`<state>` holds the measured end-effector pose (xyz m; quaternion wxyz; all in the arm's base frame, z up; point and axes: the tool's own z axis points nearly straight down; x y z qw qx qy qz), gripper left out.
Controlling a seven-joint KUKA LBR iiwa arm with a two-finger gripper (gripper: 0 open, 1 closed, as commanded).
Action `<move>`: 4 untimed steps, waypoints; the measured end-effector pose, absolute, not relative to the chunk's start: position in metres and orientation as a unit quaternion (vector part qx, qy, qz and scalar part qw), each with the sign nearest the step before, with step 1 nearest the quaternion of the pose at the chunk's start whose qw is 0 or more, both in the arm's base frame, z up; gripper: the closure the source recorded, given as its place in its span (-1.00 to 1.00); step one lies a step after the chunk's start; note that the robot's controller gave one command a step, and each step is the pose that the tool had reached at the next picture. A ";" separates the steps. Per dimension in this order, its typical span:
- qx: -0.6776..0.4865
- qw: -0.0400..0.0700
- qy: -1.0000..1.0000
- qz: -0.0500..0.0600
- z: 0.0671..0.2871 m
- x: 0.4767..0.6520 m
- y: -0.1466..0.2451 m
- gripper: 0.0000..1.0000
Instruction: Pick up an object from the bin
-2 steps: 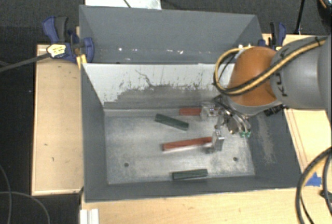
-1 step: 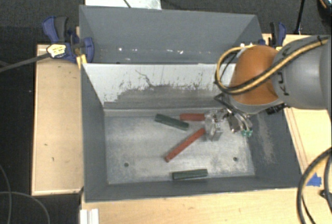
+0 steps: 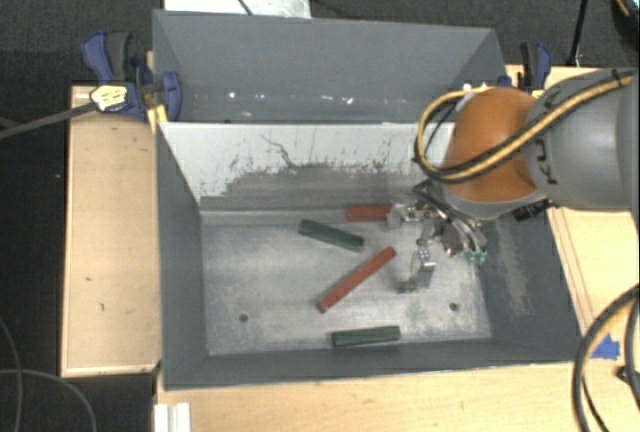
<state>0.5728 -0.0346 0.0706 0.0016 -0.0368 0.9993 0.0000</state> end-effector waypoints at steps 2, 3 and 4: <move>-0.165 -0.001 0.986 0.000 0.070 0.526 0.013 -1.00; -0.166 0.000 0.986 0.000 0.070 0.527 0.013 1.00; -0.184 0.006 0.983 0.000 0.225 0.538 0.026 1.00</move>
Offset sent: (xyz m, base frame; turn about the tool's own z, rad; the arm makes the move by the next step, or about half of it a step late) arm -0.0226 0.0548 -0.0006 0.0330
